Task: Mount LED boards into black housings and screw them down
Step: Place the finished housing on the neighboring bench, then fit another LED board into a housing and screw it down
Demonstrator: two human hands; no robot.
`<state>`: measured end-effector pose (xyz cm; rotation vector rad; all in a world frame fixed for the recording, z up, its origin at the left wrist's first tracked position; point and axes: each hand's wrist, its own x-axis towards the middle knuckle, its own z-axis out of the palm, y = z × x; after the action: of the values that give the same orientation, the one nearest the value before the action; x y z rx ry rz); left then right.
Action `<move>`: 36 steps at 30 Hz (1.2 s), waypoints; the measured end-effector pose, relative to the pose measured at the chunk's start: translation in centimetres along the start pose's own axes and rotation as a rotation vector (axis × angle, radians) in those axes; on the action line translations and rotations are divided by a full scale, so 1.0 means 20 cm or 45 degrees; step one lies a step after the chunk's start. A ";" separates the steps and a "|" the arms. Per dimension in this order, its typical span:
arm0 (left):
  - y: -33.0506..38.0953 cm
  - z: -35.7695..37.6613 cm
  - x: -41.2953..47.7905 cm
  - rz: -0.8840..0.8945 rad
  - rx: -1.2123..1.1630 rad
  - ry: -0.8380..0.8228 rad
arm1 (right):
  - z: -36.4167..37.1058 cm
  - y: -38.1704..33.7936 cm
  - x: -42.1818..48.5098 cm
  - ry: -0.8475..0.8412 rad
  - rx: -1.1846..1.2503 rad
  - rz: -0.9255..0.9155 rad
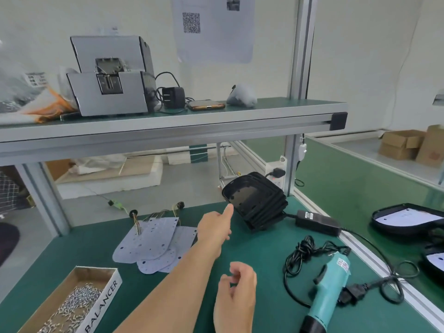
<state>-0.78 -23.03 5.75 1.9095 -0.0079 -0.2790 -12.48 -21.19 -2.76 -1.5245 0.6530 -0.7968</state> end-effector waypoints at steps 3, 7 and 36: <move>0.09 0.12 0.10 -0.051 0.076 -0.058 | 0.02 0.01 0.01 0.074 0.026 -0.015; 0.11 0.19 0.18 -0.145 -0.038 -0.147 | 0.02 0.01 0.02 0.113 0.065 -0.010; -0.31 -0.66 -0.43 0.115 0.201 0.112 | -0.03 -0.03 0.06 0.103 -0.032 0.171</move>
<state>-7.32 -7.43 5.91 2.0706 -0.0587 -0.1365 -12.36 -22.46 -2.08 -1.4605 0.8193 -0.7535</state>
